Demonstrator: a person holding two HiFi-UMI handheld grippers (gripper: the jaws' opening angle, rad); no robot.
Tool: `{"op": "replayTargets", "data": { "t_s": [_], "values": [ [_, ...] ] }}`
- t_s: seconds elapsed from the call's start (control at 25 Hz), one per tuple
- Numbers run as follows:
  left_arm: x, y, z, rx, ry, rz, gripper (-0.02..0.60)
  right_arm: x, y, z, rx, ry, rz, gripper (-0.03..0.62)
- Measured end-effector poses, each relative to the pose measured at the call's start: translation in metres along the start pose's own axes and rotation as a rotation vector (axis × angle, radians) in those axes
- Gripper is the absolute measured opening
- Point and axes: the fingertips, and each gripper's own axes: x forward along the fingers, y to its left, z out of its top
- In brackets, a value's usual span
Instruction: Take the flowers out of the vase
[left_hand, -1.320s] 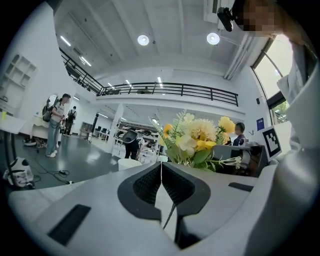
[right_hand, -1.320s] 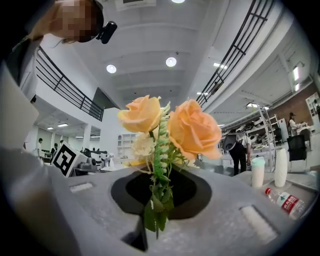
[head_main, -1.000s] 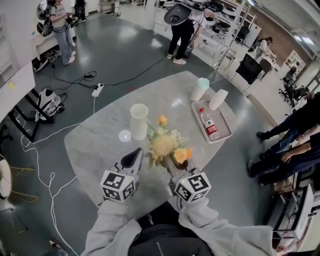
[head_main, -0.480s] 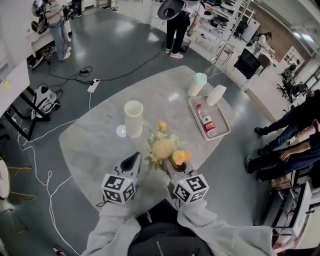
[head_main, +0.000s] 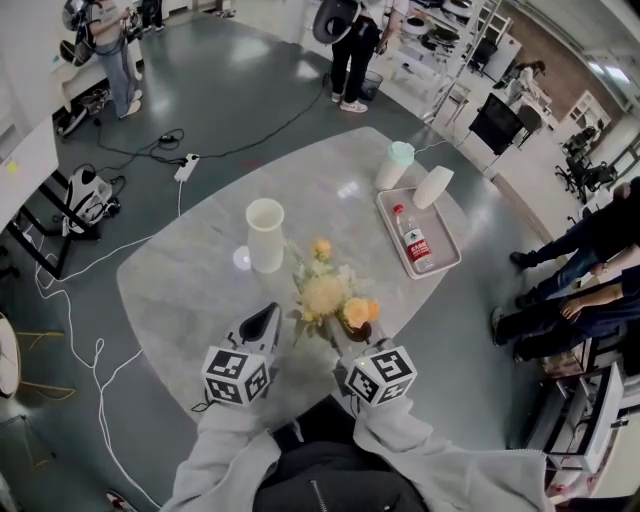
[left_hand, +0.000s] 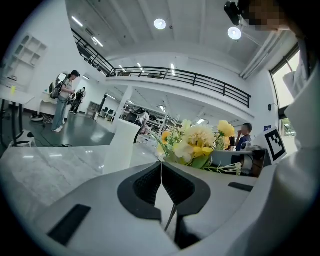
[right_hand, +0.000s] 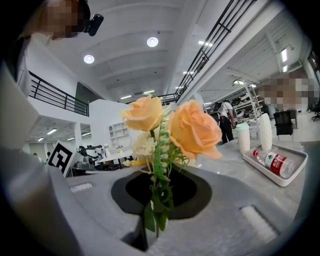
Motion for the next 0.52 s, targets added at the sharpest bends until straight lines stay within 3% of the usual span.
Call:
{"op": "replayTargets", "data": {
  "t_s": [0.52],
  "values": [
    [0.0008,0.0001,-0.0061,-0.012,0.016,-0.002,0.005,0.0013,-0.0003,-0.0001,0.001,0.000,0.001,0.055]
  ]
}}
